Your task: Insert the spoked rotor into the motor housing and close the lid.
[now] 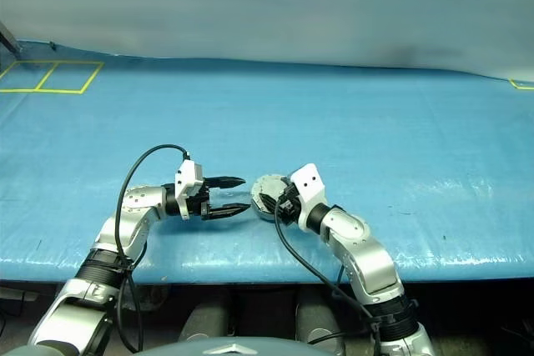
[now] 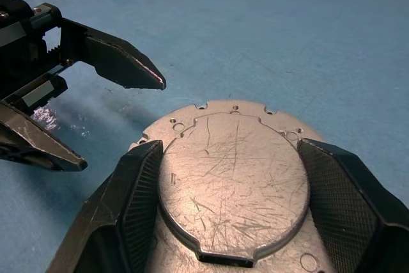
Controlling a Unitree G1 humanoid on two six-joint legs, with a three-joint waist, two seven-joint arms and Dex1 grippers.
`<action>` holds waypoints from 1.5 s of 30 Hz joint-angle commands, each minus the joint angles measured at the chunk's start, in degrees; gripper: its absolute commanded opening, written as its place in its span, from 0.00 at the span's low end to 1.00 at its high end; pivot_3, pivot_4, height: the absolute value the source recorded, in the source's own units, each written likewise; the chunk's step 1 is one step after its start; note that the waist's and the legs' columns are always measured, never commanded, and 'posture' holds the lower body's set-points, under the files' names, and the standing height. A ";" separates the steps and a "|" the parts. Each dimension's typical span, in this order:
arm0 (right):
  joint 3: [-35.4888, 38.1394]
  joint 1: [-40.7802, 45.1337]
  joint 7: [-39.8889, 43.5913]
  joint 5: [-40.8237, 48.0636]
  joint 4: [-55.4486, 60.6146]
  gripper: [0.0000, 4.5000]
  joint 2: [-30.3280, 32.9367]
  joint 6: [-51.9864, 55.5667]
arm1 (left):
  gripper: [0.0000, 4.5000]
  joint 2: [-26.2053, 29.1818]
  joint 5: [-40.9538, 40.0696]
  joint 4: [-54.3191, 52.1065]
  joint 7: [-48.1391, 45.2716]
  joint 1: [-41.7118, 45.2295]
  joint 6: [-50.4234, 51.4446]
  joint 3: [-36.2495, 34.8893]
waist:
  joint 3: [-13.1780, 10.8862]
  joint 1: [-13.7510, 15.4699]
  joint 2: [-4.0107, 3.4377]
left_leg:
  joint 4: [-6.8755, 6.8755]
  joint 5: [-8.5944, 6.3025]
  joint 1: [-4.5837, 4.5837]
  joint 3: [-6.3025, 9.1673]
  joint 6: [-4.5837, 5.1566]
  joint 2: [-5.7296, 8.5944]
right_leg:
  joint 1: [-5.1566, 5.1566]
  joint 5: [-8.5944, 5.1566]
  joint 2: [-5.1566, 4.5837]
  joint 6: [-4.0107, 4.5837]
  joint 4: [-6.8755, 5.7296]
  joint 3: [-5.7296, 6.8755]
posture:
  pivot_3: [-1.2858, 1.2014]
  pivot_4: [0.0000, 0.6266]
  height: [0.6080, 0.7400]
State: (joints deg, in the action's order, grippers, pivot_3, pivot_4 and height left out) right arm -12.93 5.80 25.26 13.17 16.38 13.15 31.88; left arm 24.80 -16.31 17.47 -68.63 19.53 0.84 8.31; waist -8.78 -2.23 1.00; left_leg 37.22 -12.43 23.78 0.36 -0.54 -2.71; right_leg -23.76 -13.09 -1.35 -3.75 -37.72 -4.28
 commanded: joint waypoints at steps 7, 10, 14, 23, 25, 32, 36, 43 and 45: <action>-0.86 0.85 -2.90 -2.33 0.43 0.67 -1.49 0.65 | 0.74 0.35 -0.25 -1.14 0.47 0.32 -0.79 -0.99 | 0.00 0.01 0.00 | 0.00 0.00 0.01 0.00 0.00 0.00 | 0.00 0.00 -0.01 0.00 0.01 0.00 | 0.52 0.24 1.00; -2.24 0.51 -2.83 -4.08 -0.22 0.67 -0.54 0.22 | 0.74 0.39 -0.21 -1.18 0.61 0.36 -0.77 -0.98 | 0.00 0.00 0.00 | 0.00 0.00 0.00 0.00 0.00 0.00 | 0.00 0.00 -0.01 0.00 0.00 0.00 | 0.52 0.24 1.00; -3.80 -0.10 -2.70 -5.88 -1.40 0.67 0.48 -0.15 | 0.74 0.40 -0.30 -1.27 0.85 0.40 -0.60 -1.03 | 0.00 0.00 0.00 | 0.00 0.00 -0.02 0.00 0.00 0.00 | 0.01 0.00 -0.01 0.00 0.00 0.00 | 0.52 0.24 1.00; -4.14 -0.75 -2.67 -6.75 -2.61 0.67 0.49 -0.39 | 0.74 -0.85 -1.81 -2.67 1.30 0.57 2.43 -0.64 | 0.03 -0.01 0.05 | 0.00 0.00 -0.05 0.00 0.00 -0.01 | 0.04 -0.01 -0.02 0.01 0.00 0.01 | 0.52 0.24 1.00; -4.14 -0.77 -2.66 -6.71 -2.61 0.67 0.44 -0.35 | 0.74 -1.59 -2.55 -2.75 1.16 0.88 3.32 -0.73 | 0.04 0.00 0.05 | 0.00 0.00 -0.06 -0.01 0.00 -0.01 | 0.04 -0.01 -0.03 0.01 0.01 0.01 | 0.52 0.24 1.00; -3.84 -0.78 -2.79 -6.69 -2.29 0.67 0.42 -0.34 | 0.31 -3.23 -1.50 -0.15 2.58 2.97 3.81 -0.29 | 0.05 0.00 0.07 | 0.00 0.00 -0.06 0.01 0.00 -0.01 | 0.04 -0.01 -0.02 0.01 0.00 0.04 | 0.52 0.24 1.00; -3.59 -1.07 -3.04 -6.67 -1.94 0.67 0.42 -0.38 | 0.01 -3.55 -0.82 1.12 2.66 3.98 3.31 0.02 | 0.05 -0.01 0.07 | 0.00 0.00 -0.06 -0.01 0.00 0.00 | 0.05 -0.01 -0.02 0.01 0.02 0.02 | 0.52 0.24 1.00; -3.30 -1.34 -3.49 -6.60 -1.64 0.67 0.27 -0.45 | 0.00 -3.37 3.98 4.32 4.38 4.94 1.76 1.81 | 0.05 0.04 0.08 | -0.01 0.00 -0.05 0.01 0.00 0.00 | 0.05 -0.01 -0.03 0.01 0.04 0.04 | 0.52 0.24 1.00; -3.21 -1.35 -3.54 -6.58 -1.58 0.67 0.24 -0.47 | 0.00 -3.41 4.68 5.02 4.07 4.95 1.61 2.38 | 0.06 0.04 0.09 | -0.01 0.00 -0.05 0.01 0.00 0.01 | 0.06 -0.01 -0.03 0.01 0.04 0.03 | 0.52 0.24 1.00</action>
State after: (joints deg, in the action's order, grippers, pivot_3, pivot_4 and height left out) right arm -16.65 5.44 22.42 7.18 16.37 13.24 30.17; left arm 21.43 -12.74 22.06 -64.66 23.70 3.16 9.92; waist -8.72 -2.20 1.09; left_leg 37.20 -12.43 23.73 0.37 -0.54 -2.70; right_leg -23.71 -13.10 -1.37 -3.74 -37.67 -4.23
